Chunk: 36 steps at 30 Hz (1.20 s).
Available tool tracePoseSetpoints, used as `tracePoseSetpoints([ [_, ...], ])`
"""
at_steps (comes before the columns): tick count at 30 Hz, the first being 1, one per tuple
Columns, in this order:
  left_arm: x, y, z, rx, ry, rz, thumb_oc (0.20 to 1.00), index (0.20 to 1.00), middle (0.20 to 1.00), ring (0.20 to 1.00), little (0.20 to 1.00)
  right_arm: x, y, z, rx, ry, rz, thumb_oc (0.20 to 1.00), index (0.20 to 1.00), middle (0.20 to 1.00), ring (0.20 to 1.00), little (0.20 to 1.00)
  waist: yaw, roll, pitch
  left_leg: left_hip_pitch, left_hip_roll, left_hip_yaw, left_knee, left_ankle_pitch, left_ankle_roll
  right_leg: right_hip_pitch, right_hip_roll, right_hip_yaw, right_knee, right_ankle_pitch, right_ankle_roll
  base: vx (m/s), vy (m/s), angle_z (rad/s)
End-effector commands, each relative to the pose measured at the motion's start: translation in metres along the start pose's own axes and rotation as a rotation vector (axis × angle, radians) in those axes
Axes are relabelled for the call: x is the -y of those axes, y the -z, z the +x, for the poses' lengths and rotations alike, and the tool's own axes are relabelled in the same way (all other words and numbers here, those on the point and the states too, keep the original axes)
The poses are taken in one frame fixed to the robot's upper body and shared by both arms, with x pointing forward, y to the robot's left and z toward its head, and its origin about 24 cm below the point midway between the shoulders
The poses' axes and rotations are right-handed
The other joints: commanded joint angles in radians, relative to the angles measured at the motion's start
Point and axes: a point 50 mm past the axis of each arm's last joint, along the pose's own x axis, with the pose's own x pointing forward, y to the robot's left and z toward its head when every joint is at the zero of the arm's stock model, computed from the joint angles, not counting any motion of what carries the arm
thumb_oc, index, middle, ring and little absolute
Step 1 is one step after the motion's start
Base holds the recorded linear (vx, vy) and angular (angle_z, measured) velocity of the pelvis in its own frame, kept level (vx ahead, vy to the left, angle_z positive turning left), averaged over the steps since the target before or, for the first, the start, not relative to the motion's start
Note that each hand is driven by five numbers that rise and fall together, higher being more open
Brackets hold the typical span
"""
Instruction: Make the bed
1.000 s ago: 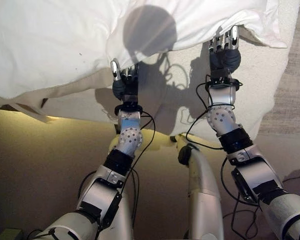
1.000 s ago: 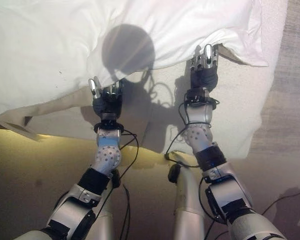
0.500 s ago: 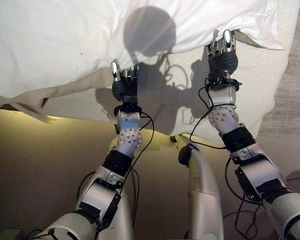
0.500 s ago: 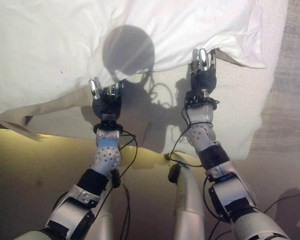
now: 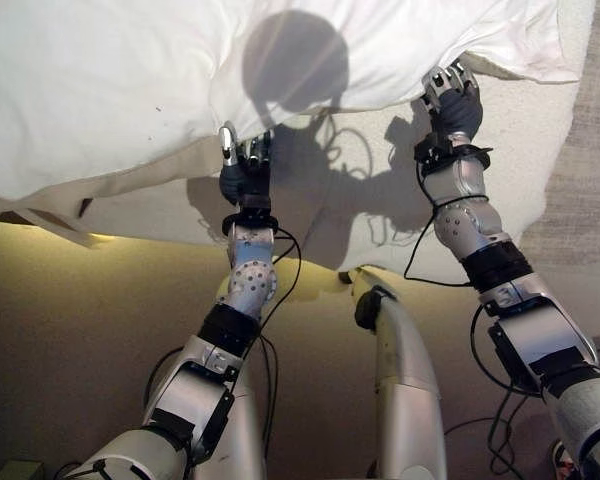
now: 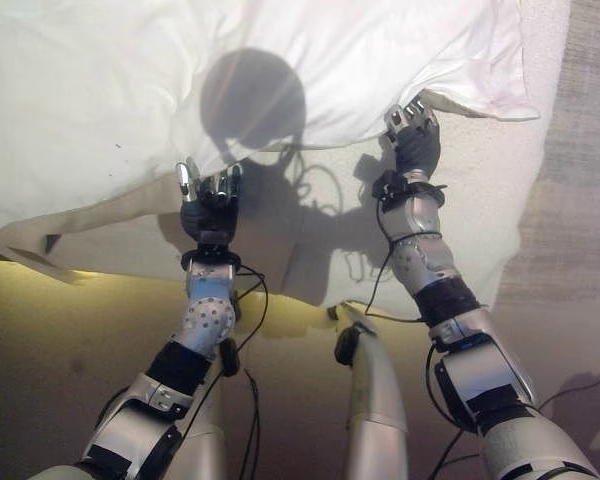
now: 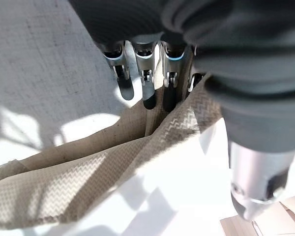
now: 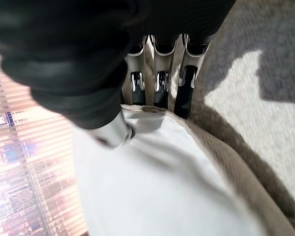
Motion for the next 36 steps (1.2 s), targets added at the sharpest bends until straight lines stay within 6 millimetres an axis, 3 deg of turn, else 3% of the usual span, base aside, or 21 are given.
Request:
tracePoseSetpoints([
  [1,0.007,-0.017,-0.001,0.068,0.055,0.026,1.000,1.000,1.000,1.000,1.000,-0.027,-0.022,0.002,0.109,-0.121,-0.017,0.200,0.200,0.200,0.200,0.200,0.019,-0.011,-0.019,0.012,-0.022,0.010,0.084,-0.148,0.044,-0.028,-0.009,-0.025,-0.001,0.119,0.102,0.00,0.000,0.00],
  [10,0.005,-0.017,-0.001,0.068,0.053,0.040,1.000,1.000,1.000,1.000,1.000,-0.027,-0.019,-0.002,0.104,-0.133,0.005,0.200,0.200,0.200,0.200,0.200,0.014,-0.007,-0.019,0.011,-0.022,0.017,0.087,-0.147,0.046,-0.031,-0.008,-0.018,-0.002,0.121,0.100,0.00,0.000,0.00],
  [20,0.003,-0.014,-0.002,0.063,0.036,0.040,1.000,1.000,1.000,1.000,1.000,-0.021,-0.026,-0.016,0.172,-0.108,0.242,0.200,0.200,0.200,0.200,0.200,0.005,-0.009,-0.019,0.020,-0.019,0.021,0.081,-0.146,0.043,-0.027,-0.008,-0.017,-0.003,0.119,0.101,0.00,-0.012,0.00],
  [24,0.011,-0.003,-0.002,0.024,0.068,0.037,1.000,1.000,1.000,1.000,1.000,-0.021,-0.031,-0.026,0.215,-0.116,0.343,0.200,0.200,0.200,0.200,0.200,0.000,-0.015,-0.019,0.025,-0.018,0.024,0.077,-0.143,0.042,-0.025,-0.007,-0.017,-0.001,0.115,0.102,0.00,-0.030,-0.01],
  [33,0.034,0.024,-0.002,-0.065,0.136,0.016,1.000,1.000,1.000,1.000,1.000,-0.019,-0.029,-0.029,0.212,-0.106,0.355,0.200,0.200,0.200,0.200,0.200,-0.012,-0.020,-0.019,0.024,-0.007,0.025,0.081,-0.140,0.036,-0.028,-0.002,-0.011,-0.001,0.114,0.102,0.00,-0.004,0.00],
  [36,0.037,0.023,0.002,-0.055,0.140,0.014,1.000,1.000,1.000,1.000,1.000,-0.020,-0.029,-0.029,0.214,-0.113,0.363,0.200,0.200,0.200,0.200,0.200,-0.016,-0.021,-0.019,0.024,-0.002,0.028,0.083,-0.139,0.033,-0.029,0.001,-0.009,0.001,0.112,0.101,0.00,0.000,0.00],
])
